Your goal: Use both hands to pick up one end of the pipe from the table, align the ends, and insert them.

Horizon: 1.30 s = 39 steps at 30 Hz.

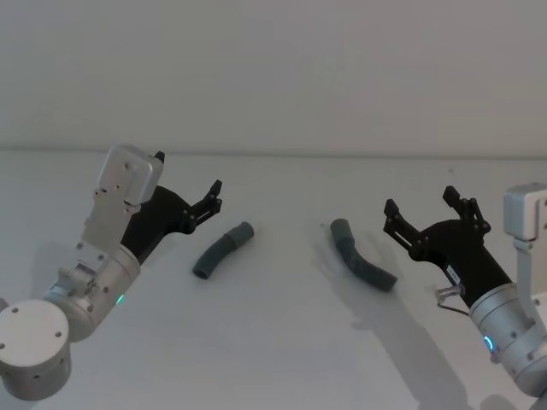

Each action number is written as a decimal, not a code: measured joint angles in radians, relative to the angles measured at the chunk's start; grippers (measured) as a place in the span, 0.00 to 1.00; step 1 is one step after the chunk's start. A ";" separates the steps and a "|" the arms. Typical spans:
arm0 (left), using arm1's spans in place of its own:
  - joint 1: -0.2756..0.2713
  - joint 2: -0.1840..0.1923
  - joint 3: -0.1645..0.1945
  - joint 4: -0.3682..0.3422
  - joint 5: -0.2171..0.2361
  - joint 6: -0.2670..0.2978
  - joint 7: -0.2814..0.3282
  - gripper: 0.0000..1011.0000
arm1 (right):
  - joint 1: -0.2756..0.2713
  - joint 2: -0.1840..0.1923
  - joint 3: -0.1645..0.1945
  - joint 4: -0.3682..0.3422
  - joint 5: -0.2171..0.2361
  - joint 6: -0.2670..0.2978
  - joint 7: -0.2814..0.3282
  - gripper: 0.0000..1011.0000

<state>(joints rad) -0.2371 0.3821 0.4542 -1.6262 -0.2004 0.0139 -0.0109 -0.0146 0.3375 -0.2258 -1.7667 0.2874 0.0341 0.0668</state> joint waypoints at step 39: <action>0.000 0.000 0.000 0.000 0.000 0.000 0.000 0.99 | 0.000 0.000 0.000 0.000 0.000 0.000 0.000 0.99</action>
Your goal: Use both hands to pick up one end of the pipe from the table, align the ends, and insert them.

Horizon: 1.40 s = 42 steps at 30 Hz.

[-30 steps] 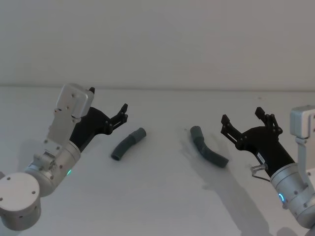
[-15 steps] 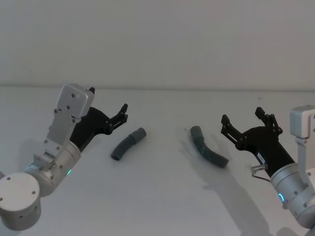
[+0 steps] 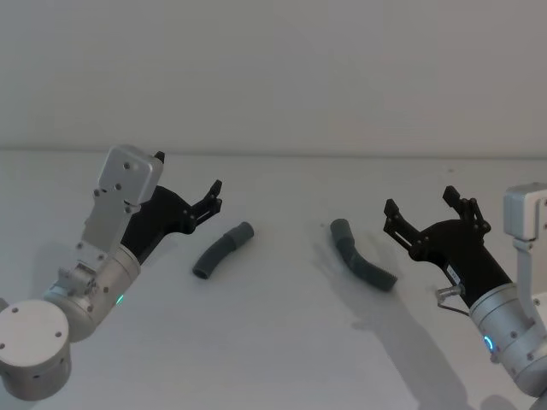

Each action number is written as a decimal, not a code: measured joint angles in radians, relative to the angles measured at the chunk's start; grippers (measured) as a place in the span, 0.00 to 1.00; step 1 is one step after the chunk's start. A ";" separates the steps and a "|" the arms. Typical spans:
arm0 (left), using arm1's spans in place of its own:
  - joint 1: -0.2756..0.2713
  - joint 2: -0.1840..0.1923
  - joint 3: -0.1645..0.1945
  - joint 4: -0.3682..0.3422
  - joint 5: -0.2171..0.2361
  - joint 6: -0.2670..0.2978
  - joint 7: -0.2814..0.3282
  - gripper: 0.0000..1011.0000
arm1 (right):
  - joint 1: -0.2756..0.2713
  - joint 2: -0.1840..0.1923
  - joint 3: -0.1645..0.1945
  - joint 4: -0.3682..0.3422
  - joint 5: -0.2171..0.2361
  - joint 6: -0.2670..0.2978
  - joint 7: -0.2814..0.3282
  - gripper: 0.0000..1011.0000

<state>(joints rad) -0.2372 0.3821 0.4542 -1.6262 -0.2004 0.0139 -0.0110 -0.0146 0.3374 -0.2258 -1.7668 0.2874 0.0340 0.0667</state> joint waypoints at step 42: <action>-0.086 0.012 -0.012 0.068 -0.104 0.144 -0.184 0.99 | 0.109 0.008 -0.054 0.015 -0.068 0.197 0.014 0.99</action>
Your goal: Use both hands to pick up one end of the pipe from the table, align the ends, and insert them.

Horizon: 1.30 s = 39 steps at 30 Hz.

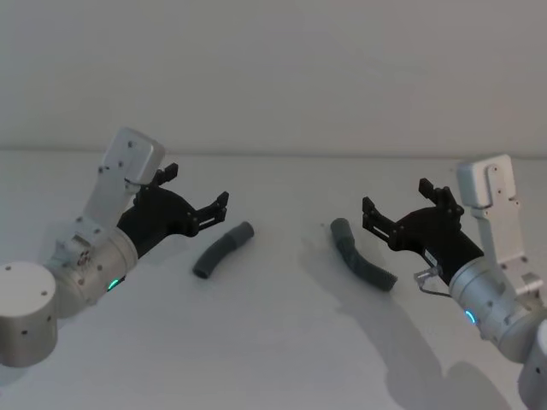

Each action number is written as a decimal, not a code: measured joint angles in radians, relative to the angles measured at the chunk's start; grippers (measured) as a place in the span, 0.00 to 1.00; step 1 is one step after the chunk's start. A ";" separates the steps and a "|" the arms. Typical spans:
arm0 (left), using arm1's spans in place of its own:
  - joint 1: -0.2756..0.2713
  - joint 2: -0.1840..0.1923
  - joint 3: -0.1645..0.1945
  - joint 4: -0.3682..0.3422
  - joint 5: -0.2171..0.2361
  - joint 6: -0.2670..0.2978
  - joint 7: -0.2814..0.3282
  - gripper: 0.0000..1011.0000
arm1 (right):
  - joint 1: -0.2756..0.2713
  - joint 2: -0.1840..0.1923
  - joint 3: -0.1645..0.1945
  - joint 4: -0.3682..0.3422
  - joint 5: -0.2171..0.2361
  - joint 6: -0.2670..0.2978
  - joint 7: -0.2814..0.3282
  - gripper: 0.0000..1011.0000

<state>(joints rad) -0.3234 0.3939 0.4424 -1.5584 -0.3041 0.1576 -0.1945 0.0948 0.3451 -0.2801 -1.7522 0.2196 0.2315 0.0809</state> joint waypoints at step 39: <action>-0.069 -0.070 0.052 0.110 0.047 0.137 -0.032 0.99 | 0.104 -0.007 -0.054 0.063 -0.050 0.226 0.071 0.99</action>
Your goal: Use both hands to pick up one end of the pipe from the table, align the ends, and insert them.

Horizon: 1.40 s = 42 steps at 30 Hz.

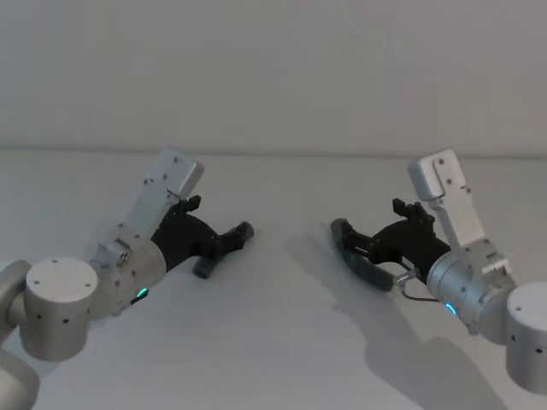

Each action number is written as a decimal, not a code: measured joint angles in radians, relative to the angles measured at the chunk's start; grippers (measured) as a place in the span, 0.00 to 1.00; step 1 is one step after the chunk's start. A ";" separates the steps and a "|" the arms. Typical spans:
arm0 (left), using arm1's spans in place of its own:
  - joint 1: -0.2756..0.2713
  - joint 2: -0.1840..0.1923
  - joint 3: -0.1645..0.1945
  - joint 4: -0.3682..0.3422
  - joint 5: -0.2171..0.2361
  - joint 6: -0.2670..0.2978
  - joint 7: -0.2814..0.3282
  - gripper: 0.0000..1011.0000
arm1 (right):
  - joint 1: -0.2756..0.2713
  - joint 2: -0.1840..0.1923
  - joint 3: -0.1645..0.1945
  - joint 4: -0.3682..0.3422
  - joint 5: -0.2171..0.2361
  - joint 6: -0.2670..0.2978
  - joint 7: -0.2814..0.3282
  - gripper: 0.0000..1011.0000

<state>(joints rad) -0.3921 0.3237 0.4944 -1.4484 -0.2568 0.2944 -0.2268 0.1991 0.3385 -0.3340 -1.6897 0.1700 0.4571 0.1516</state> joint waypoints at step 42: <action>-0.023 -0.032 -0.019 0.070 -0.008 0.064 -0.077 0.99 | 0.041 -0.048 -0.027 0.071 -0.032 0.128 0.027 0.99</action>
<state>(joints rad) -0.4147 0.2917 0.4751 -1.3781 -0.2647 0.3584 -0.3037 0.2400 0.2909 -0.3613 -1.6186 0.1378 0.5852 0.1787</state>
